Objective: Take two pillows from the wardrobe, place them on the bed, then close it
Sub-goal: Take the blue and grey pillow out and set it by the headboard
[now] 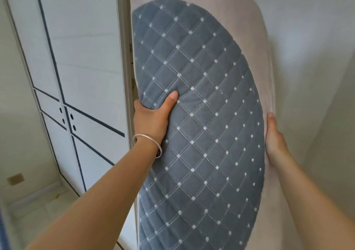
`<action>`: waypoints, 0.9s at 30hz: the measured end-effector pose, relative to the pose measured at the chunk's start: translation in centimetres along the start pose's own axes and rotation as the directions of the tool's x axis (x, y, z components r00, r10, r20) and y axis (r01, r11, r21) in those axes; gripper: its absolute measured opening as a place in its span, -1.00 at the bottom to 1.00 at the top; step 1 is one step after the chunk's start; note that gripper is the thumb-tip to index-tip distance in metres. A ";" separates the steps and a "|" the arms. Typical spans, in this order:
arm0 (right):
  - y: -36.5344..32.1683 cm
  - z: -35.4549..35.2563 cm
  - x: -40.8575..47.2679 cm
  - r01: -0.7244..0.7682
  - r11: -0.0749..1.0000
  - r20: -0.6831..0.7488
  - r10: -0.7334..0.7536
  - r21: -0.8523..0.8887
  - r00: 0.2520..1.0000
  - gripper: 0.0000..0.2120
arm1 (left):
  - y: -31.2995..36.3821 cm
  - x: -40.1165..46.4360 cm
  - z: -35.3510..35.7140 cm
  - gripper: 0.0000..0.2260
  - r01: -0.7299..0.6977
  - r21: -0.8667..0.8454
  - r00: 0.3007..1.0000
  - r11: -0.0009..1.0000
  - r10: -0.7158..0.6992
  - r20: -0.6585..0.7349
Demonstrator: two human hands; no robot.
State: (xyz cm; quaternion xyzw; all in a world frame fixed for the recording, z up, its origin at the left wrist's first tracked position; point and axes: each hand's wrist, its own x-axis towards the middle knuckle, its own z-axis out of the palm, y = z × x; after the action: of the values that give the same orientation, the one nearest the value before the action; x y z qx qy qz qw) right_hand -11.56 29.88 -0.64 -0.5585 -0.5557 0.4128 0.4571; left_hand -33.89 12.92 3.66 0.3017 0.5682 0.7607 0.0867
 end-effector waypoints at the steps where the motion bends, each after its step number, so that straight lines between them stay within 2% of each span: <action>1: 0.0 0.5 -0.8 0.008 0.999 -0.009 -0.008 0.037 1.000 -0.10 | 0.4 -0.1 -0.8 -0.33 -0.035 0.000 0.999 0.999 0.035 -0.005; 3: -0.2 2.0 -2.4 0.029 0.994 -0.031 -0.026 0.105 0.999 -0.15 | 1.2 -0.1 -2.7 -0.35 -0.096 0.001 0.995 0.995 0.096 -0.023; 6: -1.3 5.1 -4.8 0.091 0.982 -0.025 -0.088 0.165 0.996 -0.11 | 2.1 0.2 -6.3 -0.36 -0.174 0.025 0.982 0.984 0.176 -0.070; 8: -2.3 7.6 -6.2 0.132 0.973 0.006 -0.136 0.188 0.991 -0.19 | 2.5 0.5 -9.0 -0.35 -0.208 0.053 0.969 0.977 0.213 -0.127; 11: -3.6 11.9 -8.2 0.176 0.962 0.092 -0.199 0.210 0.976 -0.27 | 2.7 1.1 -13.6 -0.32 -0.227 0.094 0.943 0.969 0.243 -0.227; 15: -4.7 18.1 -11.9 0.188 0.955 0.238 -0.242 0.229 0.941 -0.31 | 2.4 1.2 -20.5 -0.44 -0.197 0.167 0.896 0.966 0.247 -0.368; 18: -4.9 22.9 -14.8 0.250 0.940 0.350 -0.320 0.231 0.880 -0.37 | 1.8 0.7 -25.4 -0.34 -0.168 0.218 0.841 0.961 0.255 -0.478; 21: -5.2 27.5 -17.5 0.236 0.948 0.471 -0.312 0.213 0.825 -0.31 | 1.3 0.0 -29.8 -0.43 -0.122 0.228 0.786 0.966 0.234 -0.573; 24: -5.4 32.1 -19.9 0.294 0.948 0.590 -0.308 0.124 0.746 -0.28 | 0.1 -0.2 -33.9 -0.30 -0.080 0.238 0.718 0.968 0.222 -0.660; 27: -5.8 36.9 -21.7 0.364 0.930 0.686 -0.296 0.050 0.664 -0.30 | -1.7 0.1 -37.6 -0.22 0.019 0.234 0.645 0.972 0.167 -0.746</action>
State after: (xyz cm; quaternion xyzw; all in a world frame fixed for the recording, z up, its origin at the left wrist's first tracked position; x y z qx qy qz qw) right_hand -49.61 9.95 -4.96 -0.2774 -0.7943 0.4731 0.2615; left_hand -55.27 -16.98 -4.29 -0.0144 0.6199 0.7517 -0.2249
